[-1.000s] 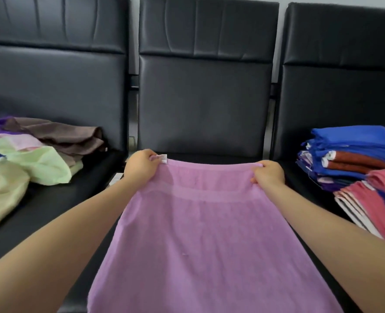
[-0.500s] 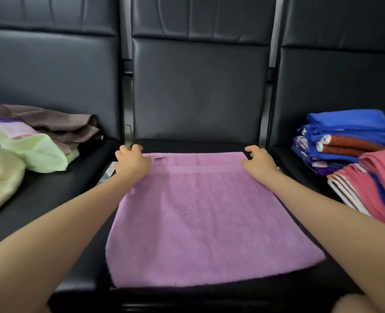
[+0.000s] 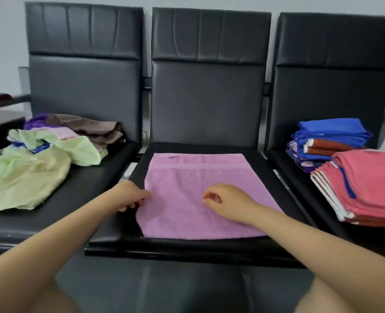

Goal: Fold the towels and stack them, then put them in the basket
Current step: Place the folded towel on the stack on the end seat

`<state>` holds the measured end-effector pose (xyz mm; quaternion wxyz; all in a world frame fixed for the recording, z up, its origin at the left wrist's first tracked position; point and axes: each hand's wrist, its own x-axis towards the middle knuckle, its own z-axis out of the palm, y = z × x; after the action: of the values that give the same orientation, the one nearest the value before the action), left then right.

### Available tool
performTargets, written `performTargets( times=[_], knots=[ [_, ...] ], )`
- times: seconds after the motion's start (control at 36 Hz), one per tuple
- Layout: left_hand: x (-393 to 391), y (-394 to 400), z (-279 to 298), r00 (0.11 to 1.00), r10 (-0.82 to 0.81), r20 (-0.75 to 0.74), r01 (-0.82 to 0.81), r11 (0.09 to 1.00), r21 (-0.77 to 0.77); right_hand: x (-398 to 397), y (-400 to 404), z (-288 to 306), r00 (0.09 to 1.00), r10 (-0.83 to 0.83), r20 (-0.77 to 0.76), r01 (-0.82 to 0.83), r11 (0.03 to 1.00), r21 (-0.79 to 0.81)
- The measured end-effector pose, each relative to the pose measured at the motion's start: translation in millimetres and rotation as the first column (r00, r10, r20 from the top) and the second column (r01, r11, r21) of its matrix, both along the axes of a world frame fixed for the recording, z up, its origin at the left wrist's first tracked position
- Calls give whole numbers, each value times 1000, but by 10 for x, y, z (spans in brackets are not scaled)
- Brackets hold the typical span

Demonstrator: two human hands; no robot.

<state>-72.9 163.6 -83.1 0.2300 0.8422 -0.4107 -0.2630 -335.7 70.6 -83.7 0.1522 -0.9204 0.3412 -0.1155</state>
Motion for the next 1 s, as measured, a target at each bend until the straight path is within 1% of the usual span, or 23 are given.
performTargets(
  times=[0.06,0.14,0.22,0.28,0.33,0.39,0.44,0.5,0.58,0.64,0.75,0.81,1.0],
  knots=[
    [-70,115,1,999,-16,-28,16,1000,-7,20,134,-5,997,79,-13,-79,997,-3],
    [-136,218,-25,998,-41,55,41,999,-3,13,291,-50,981,186,-58,-186,982,5],
    [-190,301,-61,991,-51,124,57,997,-42,-14,390,-90,967,240,-81,-241,970,-4],
    [-243,346,-88,986,-76,146,88,993,-81,-34,433,-91,959,272,-84,-274,961,-21],
    [-284,380,-120,991,-100,91,114,978,-173,-48,464,-95,955,285,-87,-289,957,-41],
    [-327,402,-128,991,-121,-57,97,944,-316,-56,477,-112,956,282,-85,-287,956,-59],
    [-377,412,-107,966,-134,-219,23,895,-446,-57,482,-124,959,271,-81,-276,959,-68],
    [-405,405,-93,927,-151,-344,-56,850,-524,-53,491,-121,963,256,-87,-263,962,-73],
    [-396,399,-93,858,-202,-471,-111,823,-557,-42,509,-101,965,240,-107,-249,965,-79],
    [-385,403,-100,844,-220,-488,-109,822,-559,-40,519,-96,966,231,-118,-241,967,-79],
    [-346,408,-93,867,-216,-449,-64,846,-529,-5,517,-93,965,226,-133,-239,967,-94],
    [-336,433,-80,843,-243,-481,-44,858,-511,14,518,-95,967,220,-126,-233,968,-93],
    [-273,574,-59,771,-383,-509,30,820,-572,36,556,-170,977,205,-52,-210,970,-120]
  ],
)
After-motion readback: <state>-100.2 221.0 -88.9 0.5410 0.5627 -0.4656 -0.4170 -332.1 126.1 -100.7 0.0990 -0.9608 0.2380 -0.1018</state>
